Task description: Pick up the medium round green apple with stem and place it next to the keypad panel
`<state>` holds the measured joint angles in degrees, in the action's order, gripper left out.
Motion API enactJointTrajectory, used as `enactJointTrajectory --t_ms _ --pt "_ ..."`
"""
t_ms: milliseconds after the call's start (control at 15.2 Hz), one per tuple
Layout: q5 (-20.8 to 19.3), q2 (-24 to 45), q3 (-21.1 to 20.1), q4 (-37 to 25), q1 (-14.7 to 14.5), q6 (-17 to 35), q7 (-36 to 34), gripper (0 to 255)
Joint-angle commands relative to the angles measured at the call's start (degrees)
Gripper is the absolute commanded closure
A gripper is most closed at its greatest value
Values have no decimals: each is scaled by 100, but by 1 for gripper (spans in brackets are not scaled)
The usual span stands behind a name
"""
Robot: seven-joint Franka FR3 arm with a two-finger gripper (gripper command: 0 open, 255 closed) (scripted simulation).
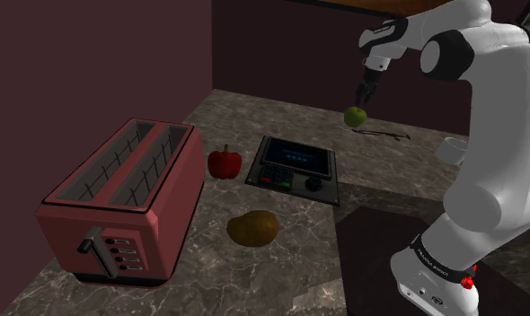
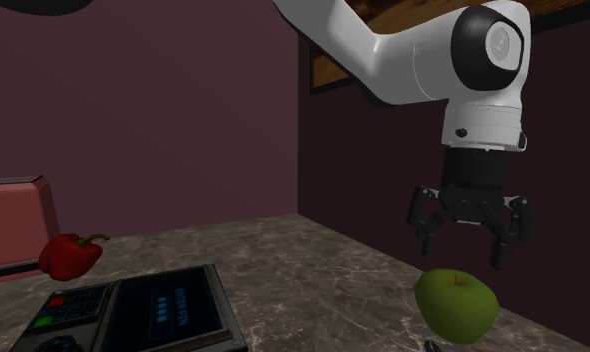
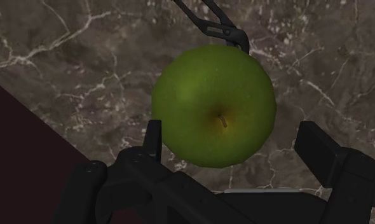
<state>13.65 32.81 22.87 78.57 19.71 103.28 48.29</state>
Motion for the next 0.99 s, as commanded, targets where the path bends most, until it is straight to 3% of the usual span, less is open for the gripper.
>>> enactJointTrajectory --t_ms 0,462,528,924 --pt "5 -4 -6 113 -25 111 -4 0" --pt "5 -1 -7 108 -24 108 -4 0" --pt "5 -1 -7 108 -24 108 -4 255" --pt "5 -1 -7 108 -24 108 -4 255"
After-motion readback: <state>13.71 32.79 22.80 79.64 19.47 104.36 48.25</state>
